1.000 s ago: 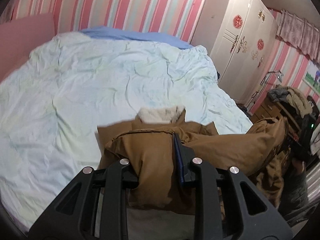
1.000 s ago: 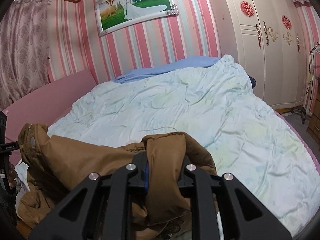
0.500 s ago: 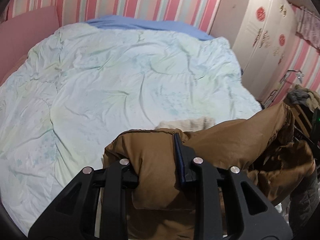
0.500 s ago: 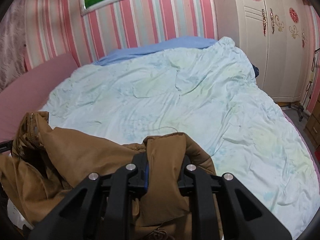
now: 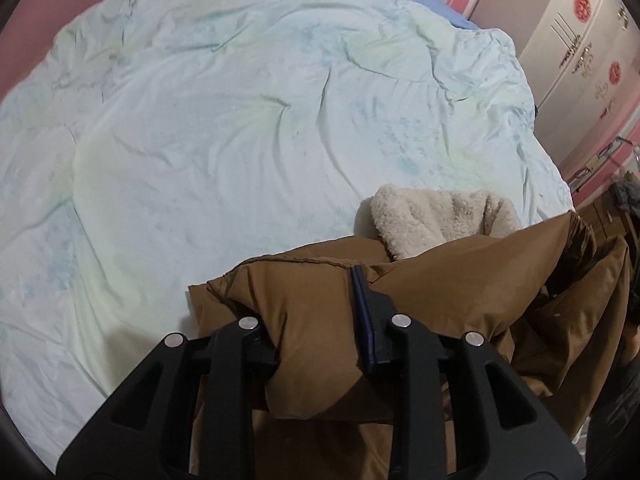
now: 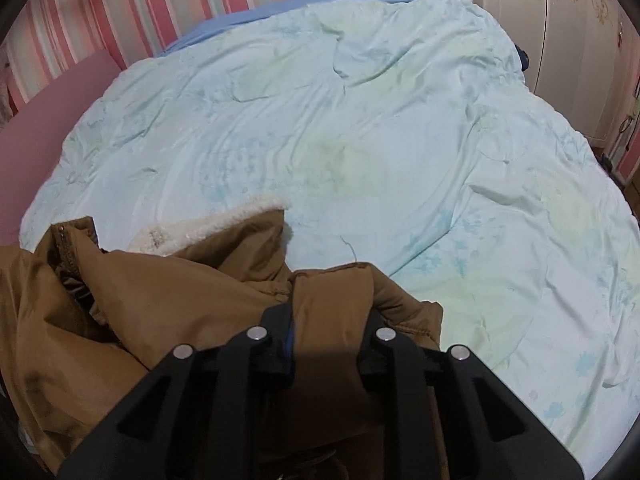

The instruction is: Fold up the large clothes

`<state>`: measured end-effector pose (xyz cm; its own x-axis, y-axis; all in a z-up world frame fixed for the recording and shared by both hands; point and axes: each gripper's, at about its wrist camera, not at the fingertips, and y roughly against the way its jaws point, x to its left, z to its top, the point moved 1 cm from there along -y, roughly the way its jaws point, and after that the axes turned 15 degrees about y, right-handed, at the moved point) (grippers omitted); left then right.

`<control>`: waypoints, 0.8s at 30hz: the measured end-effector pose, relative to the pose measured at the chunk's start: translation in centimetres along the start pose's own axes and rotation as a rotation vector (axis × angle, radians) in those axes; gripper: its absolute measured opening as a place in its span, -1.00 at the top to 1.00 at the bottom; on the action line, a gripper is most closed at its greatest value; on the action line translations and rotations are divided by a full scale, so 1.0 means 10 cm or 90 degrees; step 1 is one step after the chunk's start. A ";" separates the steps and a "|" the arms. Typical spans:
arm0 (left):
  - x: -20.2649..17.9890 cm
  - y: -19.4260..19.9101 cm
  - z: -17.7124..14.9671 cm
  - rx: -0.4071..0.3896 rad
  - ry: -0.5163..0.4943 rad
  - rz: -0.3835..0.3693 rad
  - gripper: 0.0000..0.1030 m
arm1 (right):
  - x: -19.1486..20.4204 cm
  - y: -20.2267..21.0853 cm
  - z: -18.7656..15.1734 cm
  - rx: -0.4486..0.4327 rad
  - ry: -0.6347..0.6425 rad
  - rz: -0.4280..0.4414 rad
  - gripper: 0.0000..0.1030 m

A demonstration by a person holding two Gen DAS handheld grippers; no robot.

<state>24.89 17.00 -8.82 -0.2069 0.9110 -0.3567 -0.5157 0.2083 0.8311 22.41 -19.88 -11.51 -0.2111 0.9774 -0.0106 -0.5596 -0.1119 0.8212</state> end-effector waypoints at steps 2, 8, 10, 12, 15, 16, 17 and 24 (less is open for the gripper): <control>0.00 -0.01 -0.02 0.001 -0.006 0.011 0.43 | 0.03 0.07 0.02 0.006 0.005 -0.002 0.43; -0.18 0.06 -0.05 0.013 -0.010 0.033 0.24 | -0.01 0.59 0.06 -0.017 -0.067 0.089 -0.47; -0.27 0.17 -0.06 0.013 -0.016 0.029 0.04 | -0.01 0.80 0.05 -0.041 -0.067 0.088 -0.67; -0.35 0.30 -0.08 0.012 -0.022 0.006 -0.20 | 0.00 1.02 0.06 -0.067 -0.060 0.081 -0.85; -0.41 0.48 -0.08 0.010 -0.022 -0.036 -0.53 | 0.00 1.32 0.01 -0.088 -0.052 0.066 -0.86; -0.41 0.52 -0.08 0.011 -0.018 -0.046 -0.72 | 0.02 1.40 -0.03 -0.090 -0.043 0.055 -0.86; -0.41 0.58 -0.08 0.004 -0.014 -0.058 -0.83 | 0.01 1.44 -0.04 -0.091 -0.036 0.045 -0.86; -0.34 0.96 -0.17 -0.045 -0.040 -0.069 -0.94 | 0.28 1.53 -0.57 -0.068 0.015 -0.003 -0.88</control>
<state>19.28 15.32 -0.35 -0.0961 0.9056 -0.4130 -0.5899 0.2824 0.7565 8.70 -19.89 -2.24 -0.2273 0.9734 -0.0288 -0.6420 -0.1275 0.7560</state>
